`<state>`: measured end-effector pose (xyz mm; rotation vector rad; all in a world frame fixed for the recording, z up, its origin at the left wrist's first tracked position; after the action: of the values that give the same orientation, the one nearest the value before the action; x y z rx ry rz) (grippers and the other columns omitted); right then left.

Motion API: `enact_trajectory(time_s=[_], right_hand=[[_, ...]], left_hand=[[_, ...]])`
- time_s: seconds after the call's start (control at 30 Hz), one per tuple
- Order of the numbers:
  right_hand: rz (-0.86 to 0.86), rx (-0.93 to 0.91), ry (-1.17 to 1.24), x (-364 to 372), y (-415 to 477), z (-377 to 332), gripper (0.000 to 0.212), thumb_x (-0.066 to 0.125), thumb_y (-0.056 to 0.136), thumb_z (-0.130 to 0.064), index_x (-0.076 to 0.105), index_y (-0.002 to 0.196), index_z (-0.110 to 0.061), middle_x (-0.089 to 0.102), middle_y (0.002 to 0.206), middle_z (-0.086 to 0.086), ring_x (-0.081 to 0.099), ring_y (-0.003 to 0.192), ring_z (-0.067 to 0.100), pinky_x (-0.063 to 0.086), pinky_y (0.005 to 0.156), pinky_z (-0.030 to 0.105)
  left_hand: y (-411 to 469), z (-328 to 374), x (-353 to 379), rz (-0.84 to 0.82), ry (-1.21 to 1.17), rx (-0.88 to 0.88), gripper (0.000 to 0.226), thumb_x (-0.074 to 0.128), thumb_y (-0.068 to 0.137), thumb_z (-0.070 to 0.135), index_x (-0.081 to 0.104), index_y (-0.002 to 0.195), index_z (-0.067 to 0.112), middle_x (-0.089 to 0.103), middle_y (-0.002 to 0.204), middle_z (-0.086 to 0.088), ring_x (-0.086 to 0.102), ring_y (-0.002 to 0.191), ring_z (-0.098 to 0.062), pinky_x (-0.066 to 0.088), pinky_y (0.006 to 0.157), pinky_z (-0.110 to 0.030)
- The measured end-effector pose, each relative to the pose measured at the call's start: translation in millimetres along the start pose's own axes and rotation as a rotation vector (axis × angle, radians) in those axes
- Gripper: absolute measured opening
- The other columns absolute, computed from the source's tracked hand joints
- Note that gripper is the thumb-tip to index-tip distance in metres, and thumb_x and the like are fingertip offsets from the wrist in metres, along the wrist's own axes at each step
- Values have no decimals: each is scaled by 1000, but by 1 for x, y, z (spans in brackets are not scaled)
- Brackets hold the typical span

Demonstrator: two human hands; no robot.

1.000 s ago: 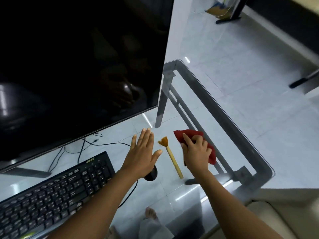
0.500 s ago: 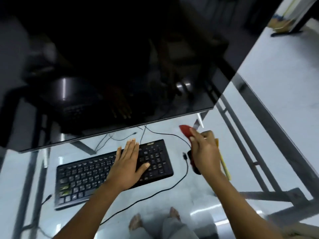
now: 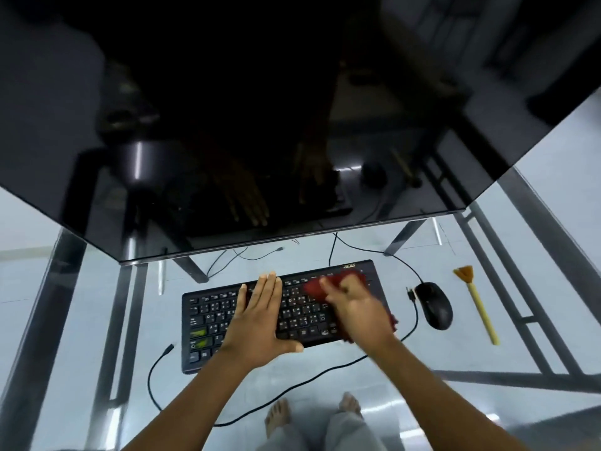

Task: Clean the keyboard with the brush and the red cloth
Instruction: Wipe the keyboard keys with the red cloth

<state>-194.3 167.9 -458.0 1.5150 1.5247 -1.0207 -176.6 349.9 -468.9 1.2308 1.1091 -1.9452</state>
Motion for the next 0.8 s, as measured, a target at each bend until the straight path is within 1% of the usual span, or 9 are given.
enact_trajectory(time_s=[0.07, 0.13, 0.3, 0.4, 0.47, 0.57, 0.67, 0.73, 0.8], right_hand=[[189, 196, -169, -31, 12, 30, 34, 50, 96, -44, 51, 129, -37, 51, 102, -2, 50, 56, 11, 51, 49, 23], [186, 255, -245, -27, 14, 23, 41, 49, 98, -30, 44, 139, -32, 52, 112, 6, 59, 61, 16, 55, 54, 28], [-99, -205, -82, 36, -17, -71, 41, 43, 93, -33, 45, 134, -35, 58, 97, 2, 63, 57, 20, 54, 43, 33], [43, 28, -181, -9, 12, -14, 39, 30, 97, -49, 44, 133, -39, 59, 101, 4, 64, 58, 25, 57, 52, 36], [203, 142, -230, -29, 21, -2, 44, 27, 97, -48, 50, 132, -37, 57, 99, 6, 60, 48, 22, 56, 46, 32], [47, -16, -137, 14, 6, -49, 42, 45, 94, -38, 43, 136, -37, 56, 87, 3, 50, 38, 14, 42, 30, 21], [-100, -281, -199, 28, -9, -56, 68, 78, 76, -27, 44, 133, -41, 51, 79, 0, 46, 35, 12, 40, 26, 22], [34, -82, -158, -16, 12, -15, 59, 75, 80, -28, 44, 128, -45, 57, 85, 1, 54, 40, 18, 50, 35, 28], [134, 195, -23, -44, 23, 23, 32, 49, 95, -43, 49, 127, -45, 61, 106, 2, 67, 69, 24, 58, 62, 34]], left_hand=[[0, -1, -1, 1, -3, 4, 130, 47, 64, 87, -18, 150, 13, -28, 156, -1, -29, 142, -18, -14, 116, -47], [-1, -5, 0, 0, 1, -1, 131, 49, 64, 86, -18, 150, 12, -28, 156, -2, -29, 142, -19, -15, 116, -47], [-6, -16, 3, -5, 35, -2, 132, 48, 65, 86, -20, 148, 11, -31, 154, -4, -31, 140, -21, -15, 115, -48], [5, -8, -2, -2, 31, 30, 131, 48, 65, 86, -20, 149, 10, -31, 154, -4, -30, 141, -21, -15, 115, -48], [8, -10, -2, -5, 35, 30, 132, 49, 65, 86, -19, 149, 10, -30, 154, -4, -30, 141, -20, -14, 116, -49], [2, -16, 4, -26, 29, 20, 133, 52, 65, 84, -21, 148, 11, -30, 155, -4, -30, 141, -20, -12, 117, -50], [1, -12, 6, -37, 12, 11, 133, 54, 65, 82, -24, 145, 11, -31, 154, -4, -31, 140, -21, -10, 117, -50], [4, -11, 2, -32, 26, 10, 134, 53, 64, 83, -22, 147, 11, -32, 154, -4, -31, 140, -21, -11, 117, -50], [3, -14, 1, -40, 48, 7, 134, 52, 64, 85, -20, 148, 11, -31, 155, -4, -31, 141, -21, -11, 117, -50]])
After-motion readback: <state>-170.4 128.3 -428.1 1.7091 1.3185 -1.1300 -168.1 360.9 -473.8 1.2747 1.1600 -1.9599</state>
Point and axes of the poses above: each hand's wrist, its own y-axis towards the middle knuckle, its own x-axis out of the palm, z = x × y, the point moved 9 cm from there along y, towards the middle knuckle
